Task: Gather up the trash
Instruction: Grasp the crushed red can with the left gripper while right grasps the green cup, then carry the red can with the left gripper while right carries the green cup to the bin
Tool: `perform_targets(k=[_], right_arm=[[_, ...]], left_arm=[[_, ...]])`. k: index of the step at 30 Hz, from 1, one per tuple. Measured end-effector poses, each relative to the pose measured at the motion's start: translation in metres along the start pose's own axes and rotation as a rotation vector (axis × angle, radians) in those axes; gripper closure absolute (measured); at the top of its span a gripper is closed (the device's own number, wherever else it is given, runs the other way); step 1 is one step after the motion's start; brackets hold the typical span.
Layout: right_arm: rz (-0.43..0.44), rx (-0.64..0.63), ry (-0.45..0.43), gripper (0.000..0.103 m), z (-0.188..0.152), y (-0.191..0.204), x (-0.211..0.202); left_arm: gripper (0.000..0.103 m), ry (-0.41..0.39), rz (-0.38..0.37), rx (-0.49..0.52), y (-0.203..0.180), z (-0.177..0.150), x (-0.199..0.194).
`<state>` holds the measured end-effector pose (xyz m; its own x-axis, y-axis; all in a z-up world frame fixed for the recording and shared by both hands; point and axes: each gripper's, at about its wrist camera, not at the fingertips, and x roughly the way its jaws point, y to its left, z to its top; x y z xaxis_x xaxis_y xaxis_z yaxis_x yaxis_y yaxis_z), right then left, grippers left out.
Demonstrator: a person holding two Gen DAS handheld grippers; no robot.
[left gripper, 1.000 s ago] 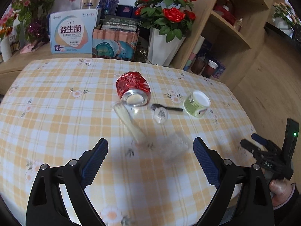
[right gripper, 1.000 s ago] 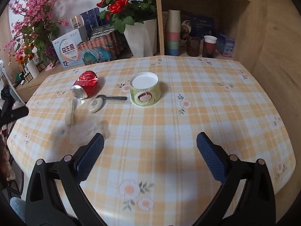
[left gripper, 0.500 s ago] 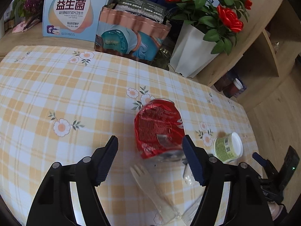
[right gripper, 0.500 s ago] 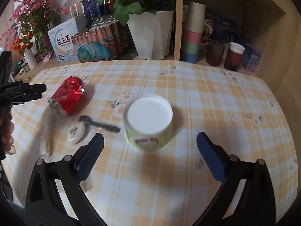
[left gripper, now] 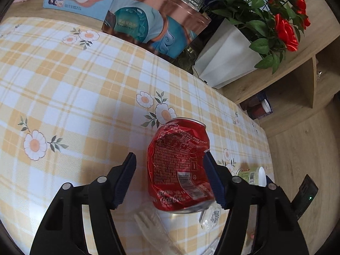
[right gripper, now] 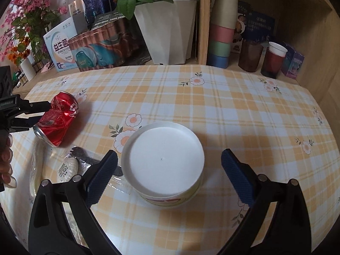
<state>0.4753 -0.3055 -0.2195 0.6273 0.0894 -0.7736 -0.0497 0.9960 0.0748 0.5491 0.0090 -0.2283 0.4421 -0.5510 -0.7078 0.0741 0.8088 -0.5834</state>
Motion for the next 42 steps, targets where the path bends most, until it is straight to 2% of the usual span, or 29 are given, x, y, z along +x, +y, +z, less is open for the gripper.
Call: perform_targets(k=[1, 3, 4, 7, 8, 9, 10, 13, 16, 23, 31, 38, 42], right_arm=[[0.001, 0.003, 0.005, 0.011, -0.001, 0.000, 0.002], [0.008, 0.012, 0.025, 0.023, -0.002, -0.002, 0.007], [0.012, 0.023, 0.040, 0.025, -0.003, -0.004, 0.010], [0.021, 0.044, 0.047, 0.025, -0.005, -0.007, 0.011], [0.023, 0.046, 0.048, 0.025, -0.006, -0.008, 0.010], [0.026, 0.048, 0.048, 0.026, -0.006, -0.008, 0.009], [0.024, 0.047, 0.047, 0.026, -0.007, -0.009, 0.007], [0.029, 0.056, 0.036, 0.026, -0.009, -0.011, 0.001], [0.034, 0.055, 0.029, 0.026, -0.011, -0.010, -0.007], [0.029, 0.040, 0.021, 0.026, -0.018, -0.007, -0.028], [0.058, 0.040, -0.012, 0.026, -0.027, 0.004, -0.069], [0.093, 0.013, -0.067, 0.026, -0.040, 0.021, -0.118], [0.105, -0.010, -0.093, 0.026, -0.051, 0.032, -0.147]], left_arm=[[0.041, 0.007, -0.006, -0.006, 0.001, 0.000, 0.003], [0.041, 0.025, -0.025, -0.014, 0.001, 0.000, 0.009], [0.042, 0.031, -0.028, -0.013, 0.001, 0.000, 0.011], [0.052, 0.052, -0.040, -0.021, -0.001, -0.003, 0.018], [0.064, 0.058, -0.035, -0.025, -0.002, -0.004, 0.019], [0.068, 0.066, -0.039, -0.022, -0.004, -0.006, 0.020], [0.078, 0.066, -0.047, -0.014, -0.007, -0.007, 0.018], [0.084, 0.050, -0.020, 0.040, -0.019, -0.011, 0.010], [0.089, 0.019, -0.024, 0.082, -0.031, -0.014, -0.004], [0.091, -0.018, 0.010, 0.186, -0.058, -0.025, -0.032], [0.091, -0.033, 0.016, 0.246, -0.083, -0.046, -0.069], [0.091, -0.089, 0.032, 0.297, -0.102, -0.081, -0.121], [0.091, -0.094, 0.012, 0.318, -0.110, -0.107, -0.148]])
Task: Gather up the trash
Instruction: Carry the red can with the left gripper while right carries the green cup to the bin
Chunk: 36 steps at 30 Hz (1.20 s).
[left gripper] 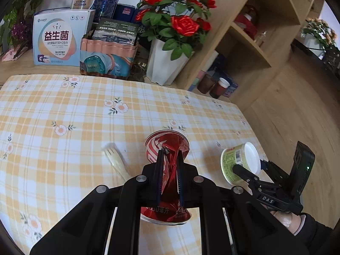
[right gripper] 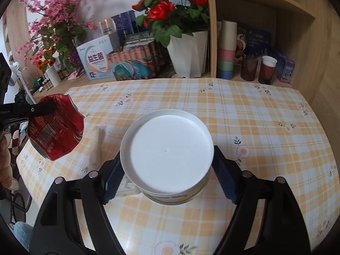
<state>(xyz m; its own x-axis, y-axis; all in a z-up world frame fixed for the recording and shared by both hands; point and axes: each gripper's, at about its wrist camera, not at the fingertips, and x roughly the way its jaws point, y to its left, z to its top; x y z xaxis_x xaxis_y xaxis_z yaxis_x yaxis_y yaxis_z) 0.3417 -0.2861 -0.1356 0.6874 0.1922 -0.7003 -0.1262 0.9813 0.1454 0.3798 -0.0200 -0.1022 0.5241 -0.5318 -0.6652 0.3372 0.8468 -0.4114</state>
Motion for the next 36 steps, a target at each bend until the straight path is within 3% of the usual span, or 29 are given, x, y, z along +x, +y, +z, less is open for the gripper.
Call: perform_targets(k=[19, 36], right_arm=[[0.056, -0.026, -0.057, 0.026, -0.080, 0.058, -0.114], [0.089, -0.081, -0.032, 0.026, -0.159, 0.104, -0.165]], left_arm=[[0.091, -0.102, -0.044, 0.021, -0.045, -0.098, -0.115], [0.091, -0.156, -0.062, -0.035, -0.058, -0.180, -0.171]])
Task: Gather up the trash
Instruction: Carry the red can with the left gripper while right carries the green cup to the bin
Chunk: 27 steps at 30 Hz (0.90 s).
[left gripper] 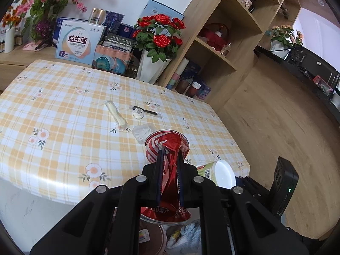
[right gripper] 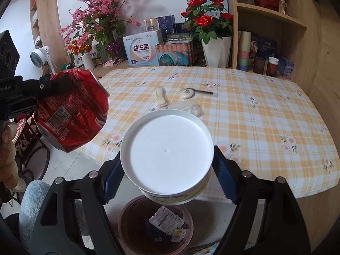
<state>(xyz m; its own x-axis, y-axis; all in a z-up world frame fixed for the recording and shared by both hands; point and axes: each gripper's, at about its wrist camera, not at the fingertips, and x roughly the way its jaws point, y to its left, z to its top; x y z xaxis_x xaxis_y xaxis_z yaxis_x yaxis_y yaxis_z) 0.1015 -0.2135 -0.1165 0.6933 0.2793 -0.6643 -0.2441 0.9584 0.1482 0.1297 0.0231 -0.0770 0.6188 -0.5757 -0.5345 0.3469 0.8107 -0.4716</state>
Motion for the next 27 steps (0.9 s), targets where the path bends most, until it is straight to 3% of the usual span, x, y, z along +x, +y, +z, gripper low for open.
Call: perform_targets(k=[10, 20, 27], right_arm=[[0.028, -0.004, 0.102, 0.026, -0.053, 0.022, 0.002], [0.086, -0.013, 0.214, 0.025, -0.078, 0.040, 0.028], [0.102, 0.007, 0.244, 0.012, -0.085, 0.040, 0.039]], left_arm=[[0.091, -0.021, 0.010, -0.036, 0.005, -0.036, -0.035], [0.091, -0.012, 0.023, -0.084, 0.015, -0.061, -0.035], [0.091, 0.011, 0.042, -0.117, 0.027, -0.068, -0.028]])
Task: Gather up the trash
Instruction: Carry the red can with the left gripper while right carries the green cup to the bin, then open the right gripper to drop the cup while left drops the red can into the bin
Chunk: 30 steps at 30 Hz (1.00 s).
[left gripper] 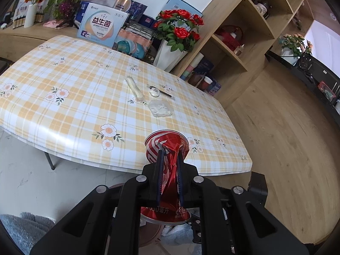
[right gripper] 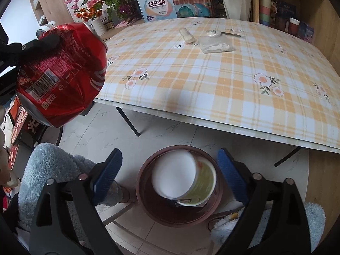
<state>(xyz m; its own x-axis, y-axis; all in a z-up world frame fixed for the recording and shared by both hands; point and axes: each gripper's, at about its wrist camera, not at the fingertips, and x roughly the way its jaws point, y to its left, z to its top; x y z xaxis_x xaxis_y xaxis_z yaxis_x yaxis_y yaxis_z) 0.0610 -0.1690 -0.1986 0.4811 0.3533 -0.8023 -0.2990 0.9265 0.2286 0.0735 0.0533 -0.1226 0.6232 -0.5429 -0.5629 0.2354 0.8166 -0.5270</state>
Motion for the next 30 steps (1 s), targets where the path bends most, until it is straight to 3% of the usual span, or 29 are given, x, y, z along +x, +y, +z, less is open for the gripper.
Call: perform_targets(k=[6, 15, 30], right_arm=[[-0.058, 0.019, -0.062, 0.006, 0.009, -0.011, -0.010], [-0.185, 0.090, -0.186, 0.006, 0.025, -0.051, -0.045], [-0.225, 0.204, -0.247, 0.006, 0.022, -0.099, -0.063]], left_arm=[[0.091, 0.019, 0.011, -0.001, 0.002, -0.003, 0.006], [0.091, 0.085, 0.006, 0.012, -0.006, -0.016, 0.025], [0.091, 0.201, 0.032, 0.047, -0.017, -0.040, 0.063]])
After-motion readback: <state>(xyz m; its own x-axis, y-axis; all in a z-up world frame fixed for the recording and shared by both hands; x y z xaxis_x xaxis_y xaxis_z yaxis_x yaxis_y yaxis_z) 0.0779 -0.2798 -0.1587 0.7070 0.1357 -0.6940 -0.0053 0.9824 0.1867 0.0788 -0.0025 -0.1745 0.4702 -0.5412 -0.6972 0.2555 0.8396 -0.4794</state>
